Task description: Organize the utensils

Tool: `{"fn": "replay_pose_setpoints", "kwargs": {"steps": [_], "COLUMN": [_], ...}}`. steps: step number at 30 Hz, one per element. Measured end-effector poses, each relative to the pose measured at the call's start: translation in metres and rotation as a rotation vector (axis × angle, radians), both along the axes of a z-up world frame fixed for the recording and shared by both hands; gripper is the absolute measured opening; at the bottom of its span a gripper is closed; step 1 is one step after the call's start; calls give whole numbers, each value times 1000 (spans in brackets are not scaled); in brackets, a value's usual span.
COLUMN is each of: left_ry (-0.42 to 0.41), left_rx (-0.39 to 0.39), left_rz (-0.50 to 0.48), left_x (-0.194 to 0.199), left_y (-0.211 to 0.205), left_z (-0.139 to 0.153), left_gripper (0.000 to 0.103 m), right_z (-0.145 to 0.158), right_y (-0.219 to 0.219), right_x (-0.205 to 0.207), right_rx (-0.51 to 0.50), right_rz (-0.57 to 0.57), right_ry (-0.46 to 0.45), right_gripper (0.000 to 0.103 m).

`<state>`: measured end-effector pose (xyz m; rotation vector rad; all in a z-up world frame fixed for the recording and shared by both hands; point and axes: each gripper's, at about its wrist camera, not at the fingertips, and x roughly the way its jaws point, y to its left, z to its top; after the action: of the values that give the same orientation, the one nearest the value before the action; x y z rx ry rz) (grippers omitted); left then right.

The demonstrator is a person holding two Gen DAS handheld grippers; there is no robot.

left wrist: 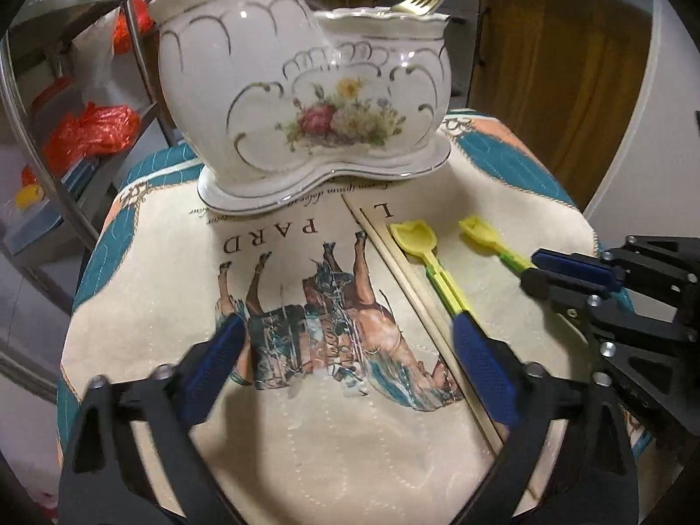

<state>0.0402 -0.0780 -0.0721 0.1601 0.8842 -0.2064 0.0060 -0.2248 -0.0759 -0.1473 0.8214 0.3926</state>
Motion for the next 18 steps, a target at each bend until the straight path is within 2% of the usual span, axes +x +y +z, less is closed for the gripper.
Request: {"fn": "replay_pose_setpoints", "kwargs": {"steps": [4, 11, 13, 14, 16, 17, 18], "left_ry": [8, 2, 12, 29, 47, 53, 68], "left_rx": [-4, 49, 39, 39, 28, 23, 17], "left_rz": [41, 66, 56, 44, 8, -4, -23], "left_x": [1, 6, 8, 10, 10, 9, 8], "left_y": [4, -6, -8, -9, -7, -6, -5], "left_z": [0, 1, 1, 0, 3, 3, 5], "left_gripper": [88, 87, 75, 53, 42, 20, 12], "right_z": [0, -2, -2, -2, -2, -2, -2], "right_y": [-2, -3, -5, -6, -8, -8, -8], "right_x": [-1, 0, 1, 2, 2, 2, 2], "right_rx": [11, 25, 40, 47, 59, 60, 63], "right_rz": [8, 6, 4, 3, 4, 6, 5], "right_ry": [3, 11, 18, 22, 30, 30, 32], "right_gripper": [11, 12, 13, 13, 14, 14, 13]}}
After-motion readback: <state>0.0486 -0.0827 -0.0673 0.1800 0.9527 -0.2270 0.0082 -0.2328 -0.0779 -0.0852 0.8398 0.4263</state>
